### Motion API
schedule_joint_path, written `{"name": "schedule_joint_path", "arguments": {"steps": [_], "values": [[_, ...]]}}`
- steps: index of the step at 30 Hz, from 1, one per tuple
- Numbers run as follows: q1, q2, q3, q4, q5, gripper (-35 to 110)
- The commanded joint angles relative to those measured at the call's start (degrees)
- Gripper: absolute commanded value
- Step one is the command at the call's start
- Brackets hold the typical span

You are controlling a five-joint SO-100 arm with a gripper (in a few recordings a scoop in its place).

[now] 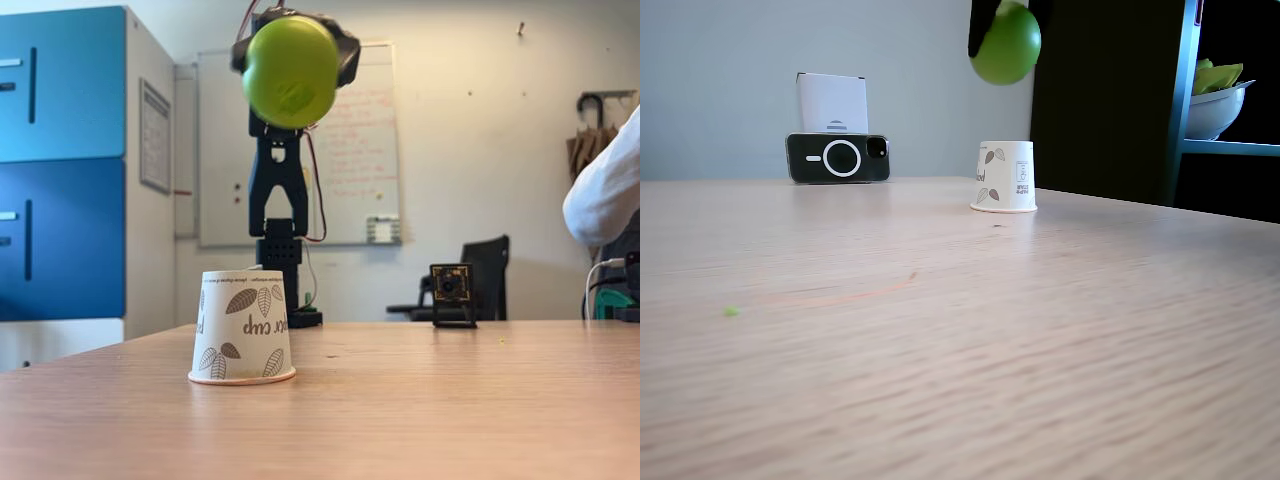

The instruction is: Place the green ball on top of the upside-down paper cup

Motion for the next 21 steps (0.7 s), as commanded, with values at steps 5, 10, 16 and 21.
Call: {"name": "schedule_joint_path", "arguments": {"steps": [5,10,16,21], "values": [[1.05,-1.41,2.46,-0.53,-0.18,28],[0.70,-2.02,5.01,-0.18,-0.26,28],[-0.26,-2.72,6.94,0.26,-0.26,28],[-0.88,-3.87,7.03,0.35,-0.09,30]]}}
